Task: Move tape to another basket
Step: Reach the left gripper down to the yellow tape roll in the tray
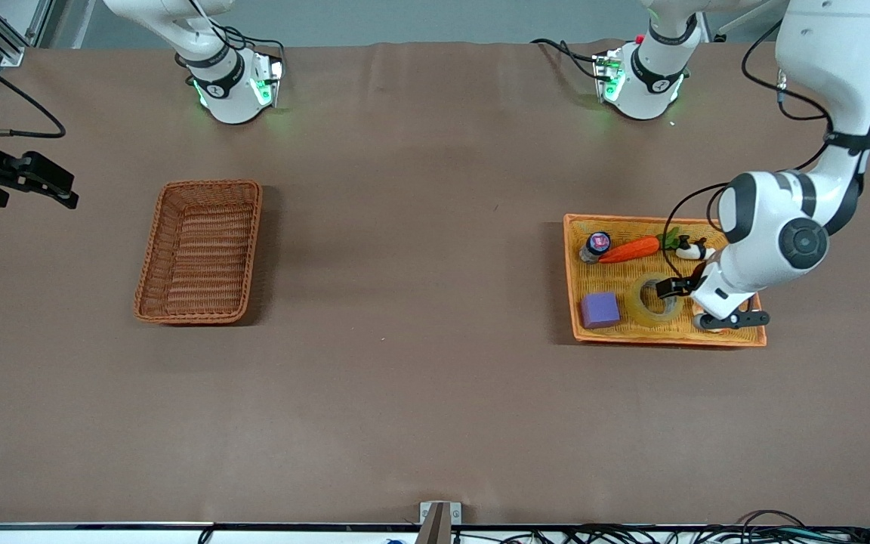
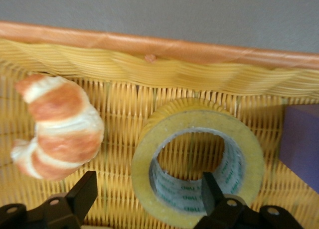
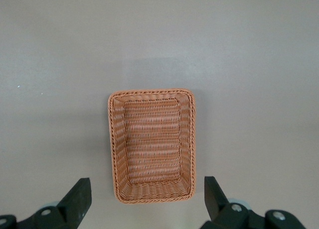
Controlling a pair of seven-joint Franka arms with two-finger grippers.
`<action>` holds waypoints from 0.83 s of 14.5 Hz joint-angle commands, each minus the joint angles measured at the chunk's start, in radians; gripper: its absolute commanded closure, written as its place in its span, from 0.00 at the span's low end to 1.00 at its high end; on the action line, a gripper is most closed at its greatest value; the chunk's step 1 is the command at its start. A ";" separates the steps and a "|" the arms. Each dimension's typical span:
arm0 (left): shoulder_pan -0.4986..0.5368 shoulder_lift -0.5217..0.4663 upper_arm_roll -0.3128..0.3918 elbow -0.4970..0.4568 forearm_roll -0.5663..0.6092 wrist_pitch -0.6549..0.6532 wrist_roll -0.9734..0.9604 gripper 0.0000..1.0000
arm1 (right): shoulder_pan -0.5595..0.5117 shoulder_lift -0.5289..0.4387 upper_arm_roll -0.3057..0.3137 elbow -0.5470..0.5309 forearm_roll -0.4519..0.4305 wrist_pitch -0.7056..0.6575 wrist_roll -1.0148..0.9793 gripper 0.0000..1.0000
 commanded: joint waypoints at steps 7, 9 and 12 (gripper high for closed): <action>0.001 0.024 0.001 -0.005 0.022 0.000 0.016 1.00 | -0.006 -0.004 0.004 0.004 0.007 -0.010 0.003 0.00; 0.001 -0.004 0.001 0.003 0.023 -0.014 0.014 1.00 | -0.006 -0.006 0.004 0.005 0.007 -0.010 0.004 0.00; -0.002 -0.058 -0.002 0.102 0.035 -0.154 0.016 1.00 | -0.009 -0.007 0.002 0.002 0.009 -0.018 0.003 0.00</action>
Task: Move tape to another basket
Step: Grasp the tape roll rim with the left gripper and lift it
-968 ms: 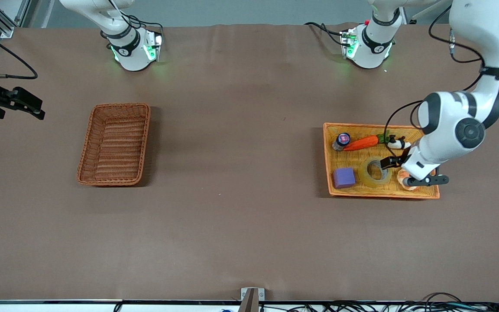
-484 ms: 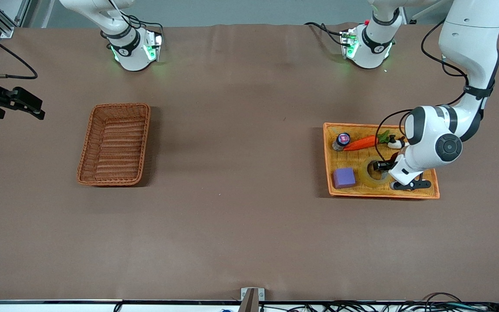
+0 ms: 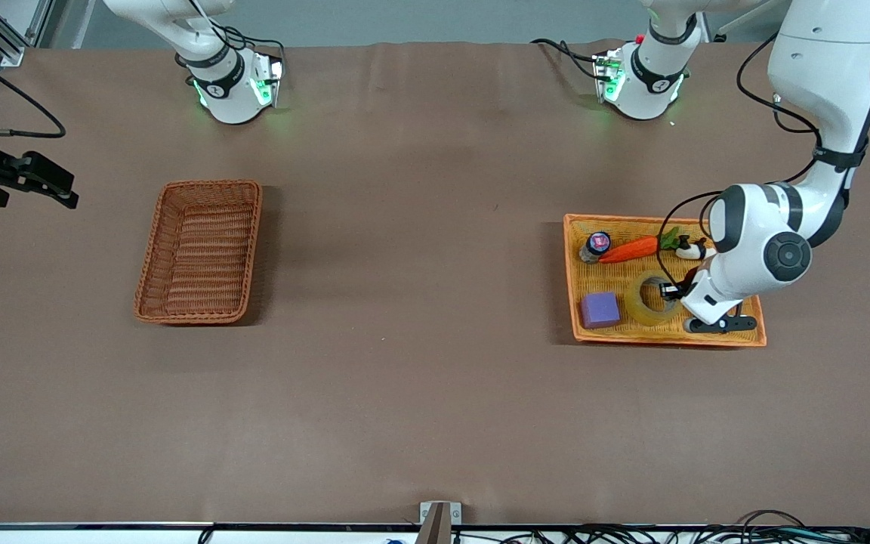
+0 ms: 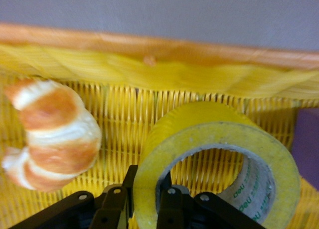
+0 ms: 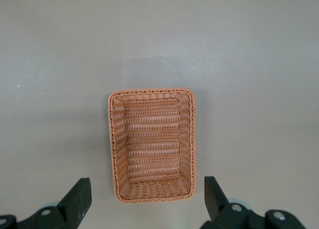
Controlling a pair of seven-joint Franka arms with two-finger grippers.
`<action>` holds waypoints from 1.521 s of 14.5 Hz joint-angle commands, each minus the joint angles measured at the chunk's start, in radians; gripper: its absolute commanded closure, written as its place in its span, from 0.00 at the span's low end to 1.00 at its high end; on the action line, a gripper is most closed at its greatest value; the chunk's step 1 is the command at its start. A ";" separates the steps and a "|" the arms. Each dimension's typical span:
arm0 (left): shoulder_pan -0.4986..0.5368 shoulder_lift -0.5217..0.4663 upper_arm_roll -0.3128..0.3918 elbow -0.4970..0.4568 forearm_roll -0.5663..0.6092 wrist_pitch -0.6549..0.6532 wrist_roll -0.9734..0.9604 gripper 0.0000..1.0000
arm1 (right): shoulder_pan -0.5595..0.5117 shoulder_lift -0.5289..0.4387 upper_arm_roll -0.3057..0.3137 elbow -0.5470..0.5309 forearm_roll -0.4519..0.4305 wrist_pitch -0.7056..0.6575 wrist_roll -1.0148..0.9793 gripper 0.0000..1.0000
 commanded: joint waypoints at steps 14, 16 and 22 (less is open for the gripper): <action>-0.433 0.266 -0.119 0.635 0.057 -0.327 -0.349 1.00 | -0.014 -0.003 0.001 -0.002 0.009 -0.008 0.001 0.00; -0.498 0.349 -0.119 0.744 0.026 -0.318 -0.385 1.00 | -0.014 -0.003 -0.002 -0.002 0.009 -0.008 0.001 0.00; -0.645 0.435 -0.116 0.800 0.003 -0.221 -0.411 0.98 | -0.017 0.004 -0.005 -0.002 0.009 0.011 0.001 0.00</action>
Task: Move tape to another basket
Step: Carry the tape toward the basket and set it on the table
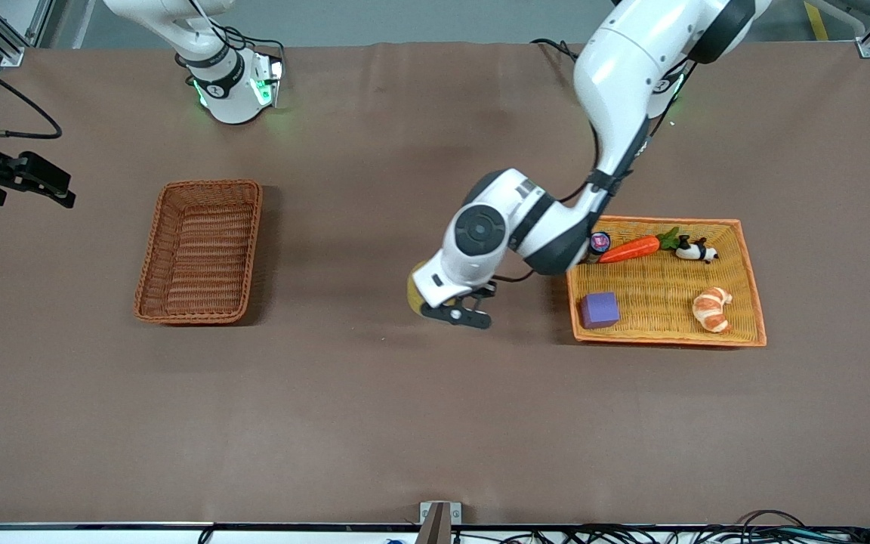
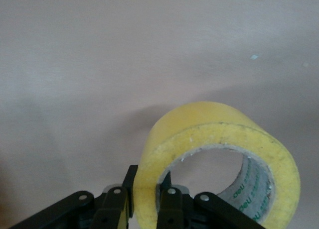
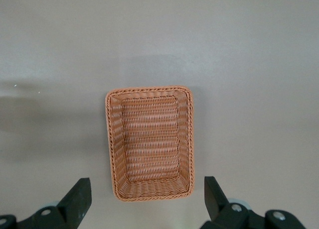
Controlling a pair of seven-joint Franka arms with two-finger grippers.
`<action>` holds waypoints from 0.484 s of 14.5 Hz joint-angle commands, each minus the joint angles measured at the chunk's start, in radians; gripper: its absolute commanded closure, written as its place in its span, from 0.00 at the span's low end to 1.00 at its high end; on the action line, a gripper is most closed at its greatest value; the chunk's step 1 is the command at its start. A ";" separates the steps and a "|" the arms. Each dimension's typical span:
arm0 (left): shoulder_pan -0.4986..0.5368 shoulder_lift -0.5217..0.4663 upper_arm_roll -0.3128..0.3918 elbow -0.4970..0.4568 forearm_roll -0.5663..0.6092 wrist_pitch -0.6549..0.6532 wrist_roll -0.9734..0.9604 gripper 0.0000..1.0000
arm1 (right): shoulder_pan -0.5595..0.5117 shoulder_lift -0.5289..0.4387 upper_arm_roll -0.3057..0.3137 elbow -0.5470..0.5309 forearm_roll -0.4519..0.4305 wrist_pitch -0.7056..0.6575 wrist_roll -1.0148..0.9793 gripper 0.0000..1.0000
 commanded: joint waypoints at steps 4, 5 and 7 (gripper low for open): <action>-0.116 0.120 0.009 0.068 -0.018 0.134 -0.004 0.93 | -0.013 0.003 0.006 -0.002 0.009 0.013 0.001 0.00; -0.134 0.128 0.009 0.070 -0.018 0.137 -0.004 0.90 | -0.013 0.003 0.006 -0.002 0.009 0.013 0.001 0.00; -0.167 0.143 0.012 0.070 -0.018 0.186 -0.009 0.77 | -0.006 0.003 0.007 -0.002 0.009 0.008 0.001 0.00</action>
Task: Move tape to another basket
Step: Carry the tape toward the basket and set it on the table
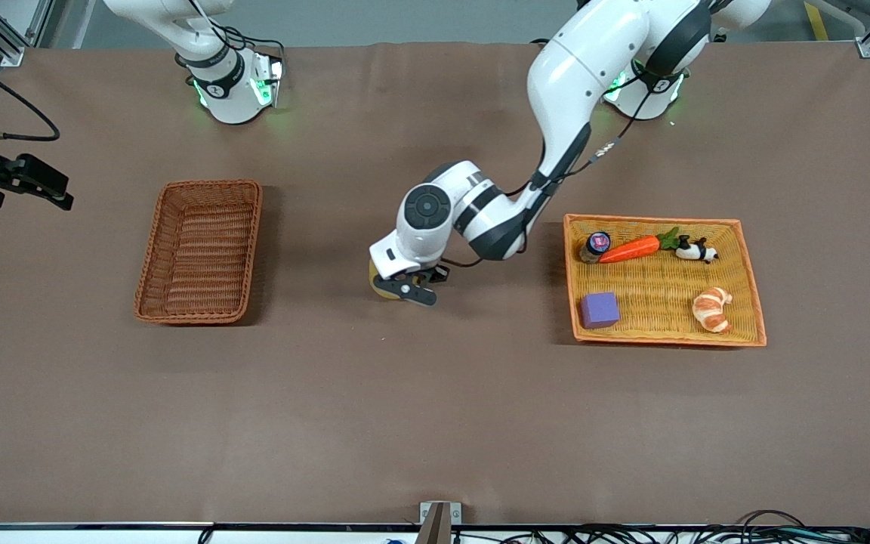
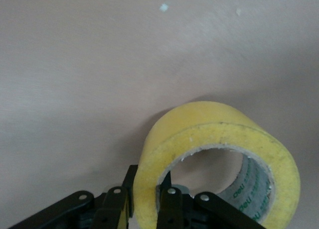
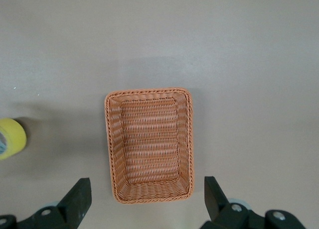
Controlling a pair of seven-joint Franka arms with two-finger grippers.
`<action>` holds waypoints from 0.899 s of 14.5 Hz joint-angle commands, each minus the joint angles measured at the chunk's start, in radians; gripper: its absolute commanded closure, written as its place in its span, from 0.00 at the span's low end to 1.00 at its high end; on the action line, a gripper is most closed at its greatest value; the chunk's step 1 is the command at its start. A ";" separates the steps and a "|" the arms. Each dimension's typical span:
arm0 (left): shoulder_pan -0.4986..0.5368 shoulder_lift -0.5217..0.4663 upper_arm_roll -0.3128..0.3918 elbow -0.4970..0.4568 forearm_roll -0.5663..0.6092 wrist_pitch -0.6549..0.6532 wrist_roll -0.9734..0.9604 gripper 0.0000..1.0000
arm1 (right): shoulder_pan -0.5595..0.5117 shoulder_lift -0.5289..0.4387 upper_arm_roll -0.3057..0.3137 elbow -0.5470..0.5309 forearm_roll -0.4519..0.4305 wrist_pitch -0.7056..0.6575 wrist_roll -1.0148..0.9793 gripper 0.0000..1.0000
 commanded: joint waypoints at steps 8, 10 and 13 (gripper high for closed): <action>0.039 -0.121 0.015 0.017 -0.015 -0.254 -0.031 0.00 | 0.070 0.045 0.024 -0.012 0.010 0.016 0.008 0.00; 0.078 -0.189 0.019 0.005 0.001 -0.355 -0.045 0.00 | 0.090 0.062 0.073 -0.056 0.010 0.068 0.020 0.00; 0.150 -0.298 0.016 -0.049 0.004 -0.426 -0.057 0.00 | 0.105 0.109 0.155 -0.139 0.007 0.215 0.170 0.00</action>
